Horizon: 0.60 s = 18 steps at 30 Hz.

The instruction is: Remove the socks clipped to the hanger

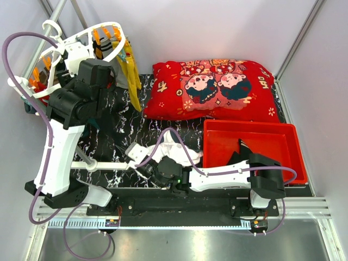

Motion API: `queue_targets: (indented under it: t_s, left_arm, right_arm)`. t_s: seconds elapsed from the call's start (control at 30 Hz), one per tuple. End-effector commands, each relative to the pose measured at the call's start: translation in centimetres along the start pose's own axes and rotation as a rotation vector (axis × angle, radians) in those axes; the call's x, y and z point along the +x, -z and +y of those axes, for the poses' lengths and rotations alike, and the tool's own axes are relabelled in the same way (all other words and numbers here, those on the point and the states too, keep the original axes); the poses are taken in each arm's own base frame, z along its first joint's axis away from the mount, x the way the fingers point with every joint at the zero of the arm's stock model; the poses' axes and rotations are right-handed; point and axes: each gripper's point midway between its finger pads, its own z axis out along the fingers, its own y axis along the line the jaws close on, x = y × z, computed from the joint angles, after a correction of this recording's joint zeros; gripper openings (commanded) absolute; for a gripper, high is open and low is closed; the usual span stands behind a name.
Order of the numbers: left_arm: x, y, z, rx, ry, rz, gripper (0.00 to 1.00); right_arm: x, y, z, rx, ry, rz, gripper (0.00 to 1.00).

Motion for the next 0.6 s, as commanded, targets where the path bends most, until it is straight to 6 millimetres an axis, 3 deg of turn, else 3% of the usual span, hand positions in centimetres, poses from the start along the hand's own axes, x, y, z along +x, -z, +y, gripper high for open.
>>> queue_targets:
  t_s: [0.0, 0.57]
  left_arm:
    - [0.3, -0.4, 1.4, -0.022, -0.011, 0.008, 0.67]
    - [0.3, -2.2, 0.8, -0.035, -0.029, 0.003, 0.52]
  right_arm:
    - [-3.1, -0.5, -0.4, 0.04, -0.041, -0.079, 0.0]
    - [-2.7, -0.5, 0.0, 0.039, -0.031, -0.077, 0.0]
